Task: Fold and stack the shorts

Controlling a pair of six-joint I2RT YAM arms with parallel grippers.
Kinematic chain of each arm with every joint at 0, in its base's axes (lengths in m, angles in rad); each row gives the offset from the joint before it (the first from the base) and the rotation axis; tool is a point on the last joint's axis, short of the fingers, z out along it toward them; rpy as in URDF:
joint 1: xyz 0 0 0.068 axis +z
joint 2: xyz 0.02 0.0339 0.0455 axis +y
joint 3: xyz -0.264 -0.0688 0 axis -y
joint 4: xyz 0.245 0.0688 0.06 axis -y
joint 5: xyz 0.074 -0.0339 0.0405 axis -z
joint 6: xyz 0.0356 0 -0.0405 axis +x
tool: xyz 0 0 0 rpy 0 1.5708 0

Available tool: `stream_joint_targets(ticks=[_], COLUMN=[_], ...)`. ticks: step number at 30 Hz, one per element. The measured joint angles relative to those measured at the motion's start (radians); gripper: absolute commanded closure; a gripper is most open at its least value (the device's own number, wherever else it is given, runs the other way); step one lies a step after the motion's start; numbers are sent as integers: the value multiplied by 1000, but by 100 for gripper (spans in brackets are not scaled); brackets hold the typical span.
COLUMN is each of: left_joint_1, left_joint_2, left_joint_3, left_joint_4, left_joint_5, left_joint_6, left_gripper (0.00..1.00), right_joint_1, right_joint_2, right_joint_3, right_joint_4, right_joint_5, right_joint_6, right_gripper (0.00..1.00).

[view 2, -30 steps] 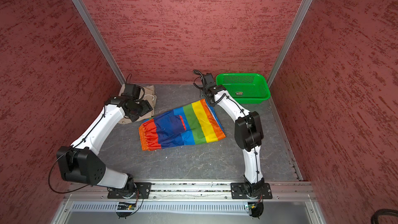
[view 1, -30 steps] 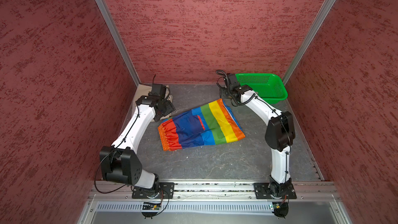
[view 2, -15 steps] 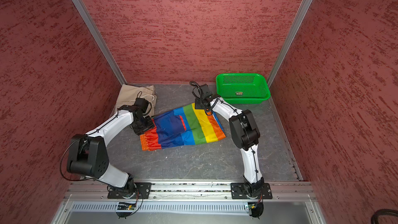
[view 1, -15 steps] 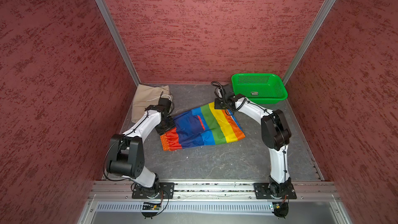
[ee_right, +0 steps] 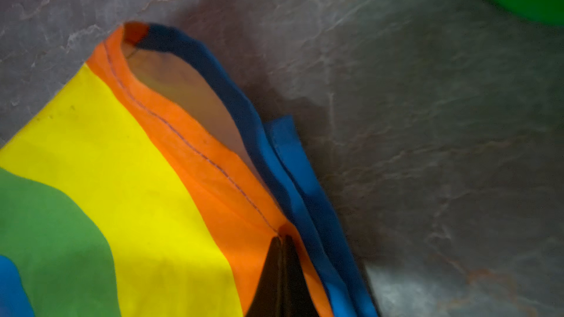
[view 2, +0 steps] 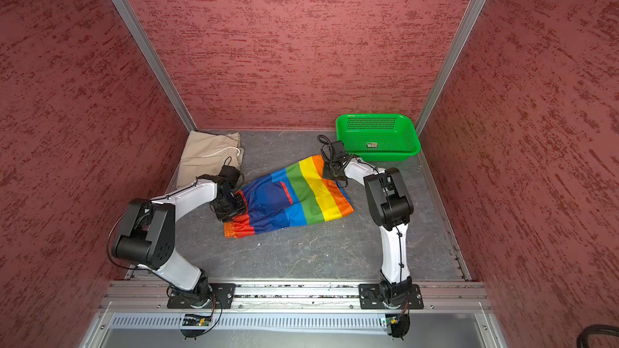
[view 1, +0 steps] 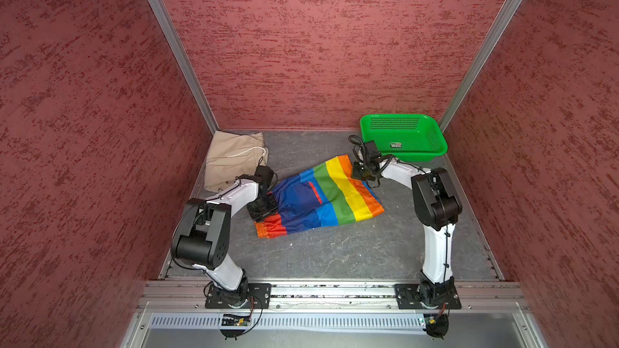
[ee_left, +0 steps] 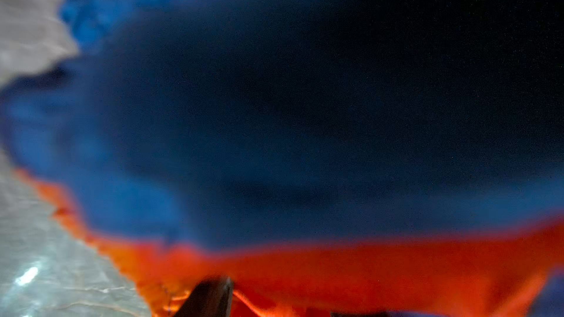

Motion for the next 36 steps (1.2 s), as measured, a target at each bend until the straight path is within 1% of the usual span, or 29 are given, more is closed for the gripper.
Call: stream_joint_targets(ticks=[2,6,9,10,12,13,14,15,16,18,22,24,27,30,32,36], left_joint_1=[-38,-126,-180,-192,-206,-205,-199,-187,-173,-115,24,89,157,208,253,367], left_joint_2=[-4,-4,-6,-10,-25,-35,-50,-65,-79,-128,-222,-252,-267,-269,-280,-338], left_joint_3=[-3,1,14,20,38,49,67,84,98,134,169,180,190,191,191,174], left_joint_4=[2,2,0,-1,-5,-10,-19,-26,-32,-44,-53,-59,-70,-80,-85,-62], left_joint_5=[13,65,111,125,164,180,195,209,217,225,222,212,204,204,213,249], left_joint_6=[-14,-52,-71,-77,-83,-85,-83,-81,-80,-72,-54,-46,-30,-20,-12,-14], left_gripper=[52,52,48,46,42,41,40,40,40,40,41,46,47,46,40,35], right_joint_1=[-1,8,23,30,53,68,89,117,143,235,420,509,590,655,692,761], right_joint_2=[5,25,22,19,-3,-19,-45,-81,-116,-215,-357,-387,-374,-315,-248,-152], right_joint_3=[39,173,249,258,253,238,208,163,121,5,-146,-184,-191,-160,-112,-55], right_joint_4=[-10,-32,-43,-42,-49,-49,-46,-37,-29,-4,62,90,116,122,123,120], right_joint_5=[-5,-25,-24,-21,-10,0,17,41,59,120,204,221,233,245,253,257], right_joint_6=[-9,-27,-43,-50,-69,-83,-101,-123,-143,-193,-249,-258,-254,-254,-257,-280], right_gripper=[98,96,90,86,74,66,55,48,43,38,35,36,35,32,30,27])
